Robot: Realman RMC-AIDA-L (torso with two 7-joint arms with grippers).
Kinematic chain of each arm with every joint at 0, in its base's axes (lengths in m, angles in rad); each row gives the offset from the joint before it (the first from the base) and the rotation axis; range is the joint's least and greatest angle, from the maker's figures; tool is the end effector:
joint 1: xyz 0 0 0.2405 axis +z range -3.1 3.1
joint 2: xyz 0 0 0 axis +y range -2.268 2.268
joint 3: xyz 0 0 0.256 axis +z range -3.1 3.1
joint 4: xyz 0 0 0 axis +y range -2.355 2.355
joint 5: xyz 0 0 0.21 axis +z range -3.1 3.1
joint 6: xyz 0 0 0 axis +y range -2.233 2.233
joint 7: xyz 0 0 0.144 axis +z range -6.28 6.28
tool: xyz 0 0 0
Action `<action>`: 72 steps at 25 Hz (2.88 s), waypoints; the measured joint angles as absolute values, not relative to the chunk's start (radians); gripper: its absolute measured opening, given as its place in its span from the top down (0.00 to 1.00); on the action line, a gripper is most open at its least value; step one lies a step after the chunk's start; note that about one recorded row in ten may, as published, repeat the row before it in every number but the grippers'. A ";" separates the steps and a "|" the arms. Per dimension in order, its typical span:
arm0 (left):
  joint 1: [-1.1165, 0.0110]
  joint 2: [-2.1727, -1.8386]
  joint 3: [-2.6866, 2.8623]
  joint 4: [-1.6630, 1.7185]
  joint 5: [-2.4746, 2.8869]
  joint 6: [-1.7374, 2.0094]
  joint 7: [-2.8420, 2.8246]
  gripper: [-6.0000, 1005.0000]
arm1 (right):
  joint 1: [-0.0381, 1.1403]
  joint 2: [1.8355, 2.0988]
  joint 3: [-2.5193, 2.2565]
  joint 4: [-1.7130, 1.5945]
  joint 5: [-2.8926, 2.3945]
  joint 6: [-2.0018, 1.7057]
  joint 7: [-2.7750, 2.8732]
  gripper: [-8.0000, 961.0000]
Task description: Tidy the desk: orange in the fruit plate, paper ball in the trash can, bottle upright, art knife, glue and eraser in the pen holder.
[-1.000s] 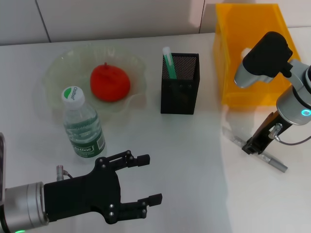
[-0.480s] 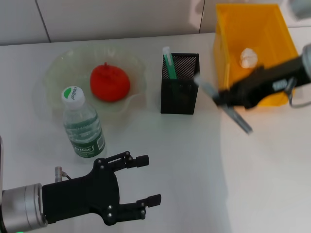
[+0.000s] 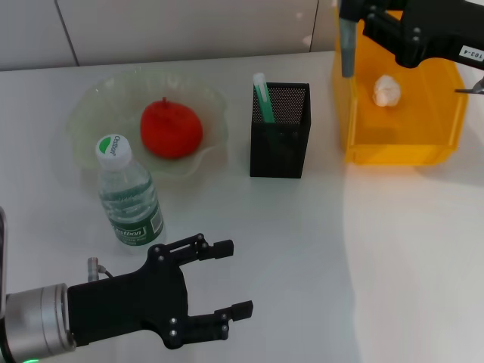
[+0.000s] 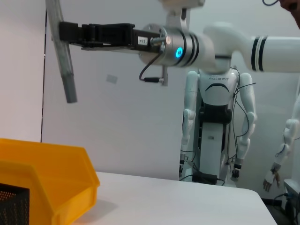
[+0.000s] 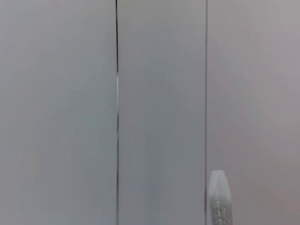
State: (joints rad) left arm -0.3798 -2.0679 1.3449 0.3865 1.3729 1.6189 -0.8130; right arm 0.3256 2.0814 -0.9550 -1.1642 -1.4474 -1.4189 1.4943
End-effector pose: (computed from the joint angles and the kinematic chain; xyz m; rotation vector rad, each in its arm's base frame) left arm -0.2543 0.2433 -0.0668 -2.8287 -0.1842 -1.0564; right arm 0.1960 0.3417 0.0886 -2.3729 0.2614 0.9848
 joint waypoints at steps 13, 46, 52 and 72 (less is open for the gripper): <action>-0.386 -2.068 1.348 0.387 1.373 1.611 -0.813 0.22 | 0.473 2.080 -0.951 -0.490 -1.161 -1.414 0.763 0.85; -0.390 -2.068 1.350 0.387 1.373 1.615 -0.822 0.22 | 0.573 2.084 -0.991 -0.290 -1.167 -1.229 0.743 0.85; -0.392 -2.068 1.350 0.387 1.373 1.614 -0.821 0.22 | 0.574 2.084 -0.991 -0.288 -1.163 -1.220 0.743 0.84; -0.384 -2.066 1.347 0.389 1.373 1.628 -0.824 0.22 | 0.411 2.073 -0.983 -0.486 -1.183 -1.444 0.957 0.40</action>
State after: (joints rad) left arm -0.3842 -2.0656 1.3475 0.3892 1.3728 1.6285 -0.8245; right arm 0.4110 2.0732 -0.9829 -0.4864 -1.1834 -1.4442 0.9566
